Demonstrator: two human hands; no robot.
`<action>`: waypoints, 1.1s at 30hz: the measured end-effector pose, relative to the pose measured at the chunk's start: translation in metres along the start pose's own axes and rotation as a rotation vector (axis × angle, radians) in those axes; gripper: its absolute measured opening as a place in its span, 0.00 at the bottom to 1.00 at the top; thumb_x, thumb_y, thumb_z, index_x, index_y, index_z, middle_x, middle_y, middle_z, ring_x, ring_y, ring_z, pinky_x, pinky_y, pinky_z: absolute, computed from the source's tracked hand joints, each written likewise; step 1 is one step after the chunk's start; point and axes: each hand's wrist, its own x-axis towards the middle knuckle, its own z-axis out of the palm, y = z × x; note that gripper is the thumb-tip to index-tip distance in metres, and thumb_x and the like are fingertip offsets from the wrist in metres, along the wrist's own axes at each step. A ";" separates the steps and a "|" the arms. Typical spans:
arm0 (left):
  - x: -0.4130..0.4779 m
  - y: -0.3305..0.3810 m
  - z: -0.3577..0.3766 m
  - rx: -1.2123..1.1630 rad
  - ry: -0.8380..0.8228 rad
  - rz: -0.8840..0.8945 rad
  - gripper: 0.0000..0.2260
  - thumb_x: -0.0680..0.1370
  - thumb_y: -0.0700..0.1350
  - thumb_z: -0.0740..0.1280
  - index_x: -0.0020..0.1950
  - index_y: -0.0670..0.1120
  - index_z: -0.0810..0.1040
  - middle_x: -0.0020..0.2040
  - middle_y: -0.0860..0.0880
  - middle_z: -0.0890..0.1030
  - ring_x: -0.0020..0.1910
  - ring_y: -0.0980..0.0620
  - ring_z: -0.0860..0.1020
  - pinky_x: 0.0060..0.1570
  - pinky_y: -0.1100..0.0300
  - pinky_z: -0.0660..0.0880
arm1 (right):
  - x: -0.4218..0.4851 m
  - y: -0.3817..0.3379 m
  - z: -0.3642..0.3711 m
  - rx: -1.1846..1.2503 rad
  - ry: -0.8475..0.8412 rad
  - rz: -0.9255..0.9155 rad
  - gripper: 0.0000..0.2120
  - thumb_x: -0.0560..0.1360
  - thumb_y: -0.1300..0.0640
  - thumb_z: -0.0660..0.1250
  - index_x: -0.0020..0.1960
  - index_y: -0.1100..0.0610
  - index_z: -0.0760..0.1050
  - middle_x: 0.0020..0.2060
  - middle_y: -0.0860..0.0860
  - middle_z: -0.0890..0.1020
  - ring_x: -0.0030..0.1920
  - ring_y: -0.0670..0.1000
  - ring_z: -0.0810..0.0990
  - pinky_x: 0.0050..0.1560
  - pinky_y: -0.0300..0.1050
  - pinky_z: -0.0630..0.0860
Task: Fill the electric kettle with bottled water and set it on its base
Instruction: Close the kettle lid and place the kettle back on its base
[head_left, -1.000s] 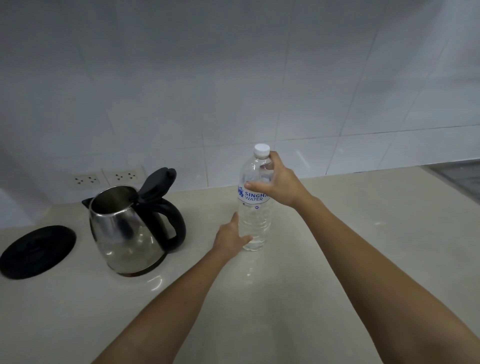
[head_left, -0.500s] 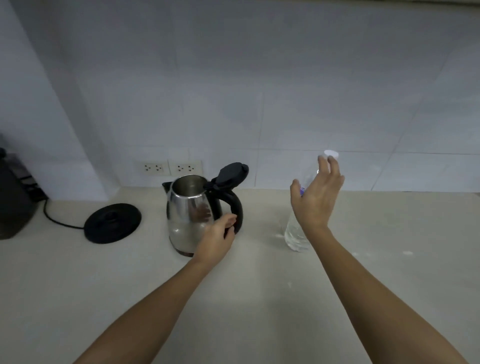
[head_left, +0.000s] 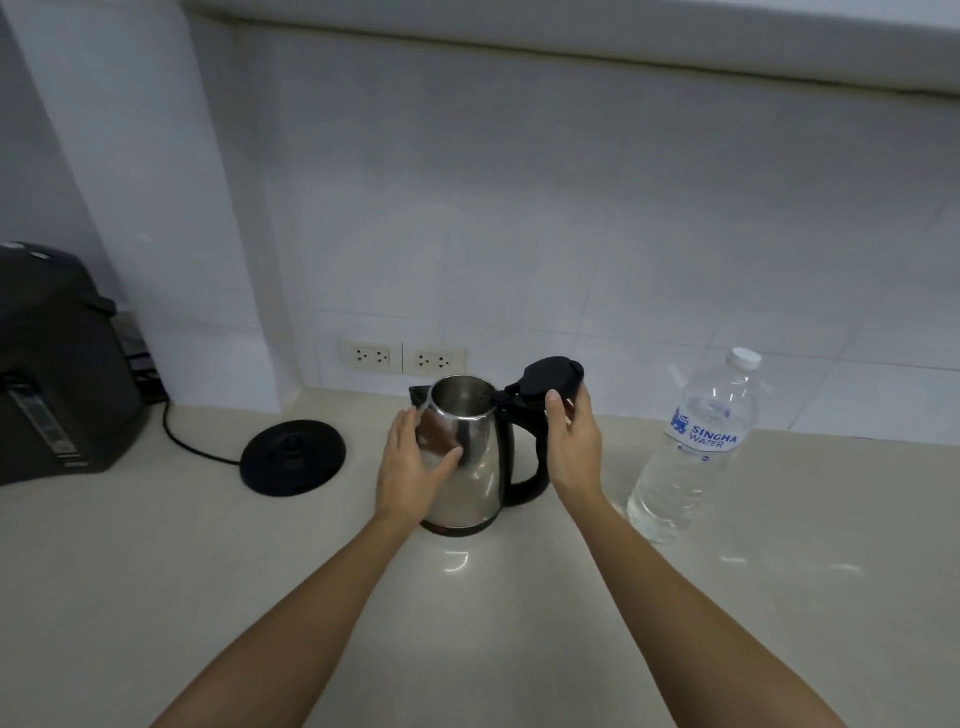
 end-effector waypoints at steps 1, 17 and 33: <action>0.004 -0.002 -0.001 -0.017 -0.048 -0.023 0.35 0.73 0.53 0.72 0.75 0.45 0.61 0.75 0.45 0.65 0.73 0.47 0.67 0.71 0.49 0.67 | 0.001 -0.001 0.002 -0.005 -0.001 -0.009 0.20 0.80 0.49 0.58 0.71 0.50 0.65 0.59 0.44 0.79 0.59 0.43 0.76 0.58 0.31 0.71; 0.009 -0.019 0.004 -0.011 -0.182 -0.007 0.42 0.74 0.53 0.71 0.79 0.48 0.48 0.69 0.47 0.73 0.66 0.48 0.74 0.65 0.56 0.71 | 0.036 -0.039 0.065 -0.850 -0.417 -0.334 0.27 0.77 0.42 0.60 0.73 0.51 0.63 0.74 0.47 0.64 0.72 0.51 0.63 0.65 0.53 0.70; 0.012 -0.025 0.006 0.084 -0.163 -0.026 0.45 0.73 0.57 0.71 0.80 0.49 0.46 0.71 0.48 0.73 0.67 0.48 0.74 0.66 0.54 0.72 | 0.050 -0.024 0.086 -0.950 -0.396 -0.096 0.26 0.77 0.38 0.52 0.70 0.48 0.65 0.60 0.56 0.79 0.57 0.58 0.77 0.57 0.53 0.73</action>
